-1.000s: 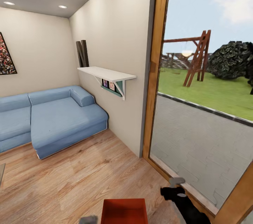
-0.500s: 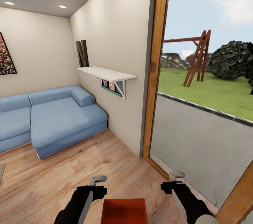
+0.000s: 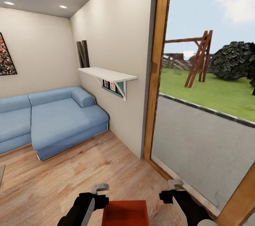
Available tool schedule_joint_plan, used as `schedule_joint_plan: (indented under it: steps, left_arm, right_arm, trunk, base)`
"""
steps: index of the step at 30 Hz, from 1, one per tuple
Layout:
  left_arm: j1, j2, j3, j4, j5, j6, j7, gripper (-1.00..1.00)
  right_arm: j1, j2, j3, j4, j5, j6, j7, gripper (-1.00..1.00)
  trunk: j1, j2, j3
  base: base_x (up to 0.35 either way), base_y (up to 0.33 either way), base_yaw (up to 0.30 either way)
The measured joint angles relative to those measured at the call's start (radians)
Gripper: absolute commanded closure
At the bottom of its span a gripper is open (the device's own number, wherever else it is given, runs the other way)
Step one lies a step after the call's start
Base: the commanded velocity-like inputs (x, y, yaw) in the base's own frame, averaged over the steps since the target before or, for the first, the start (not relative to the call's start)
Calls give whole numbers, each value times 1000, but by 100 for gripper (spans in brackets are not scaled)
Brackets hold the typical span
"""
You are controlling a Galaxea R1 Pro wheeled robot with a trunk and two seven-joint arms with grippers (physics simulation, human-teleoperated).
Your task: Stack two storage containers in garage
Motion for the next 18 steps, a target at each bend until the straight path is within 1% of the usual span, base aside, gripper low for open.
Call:
schedule_joint_plan:
  steps: [3,6,15,18]
  left_arm:
    - [0,0,0,0,0,0,0,-100]
    - [0,0,0,1,0,0,0,-100]
    - [0,0,0,1,-1,0,0,-100]
    - [0,0,1,2,-1,0,0,-100]
  right_arm:
    - [0,0,0,2,1,0,35,-100]
    - [0,0,0,3,2,0,49,-100]
    - [0,0,0,3,2,0,54,-100]
    - [0,0,0,3,2,0,55,-100]
  trunk:
    - [0,0,0]
    - [0,0,0]
    - [0,0,0]
    - [11,-21,-9]
  base:
    - [0,0,0]
    - [0,0,0]
    - [0,0,0]
    - [0,0,0]
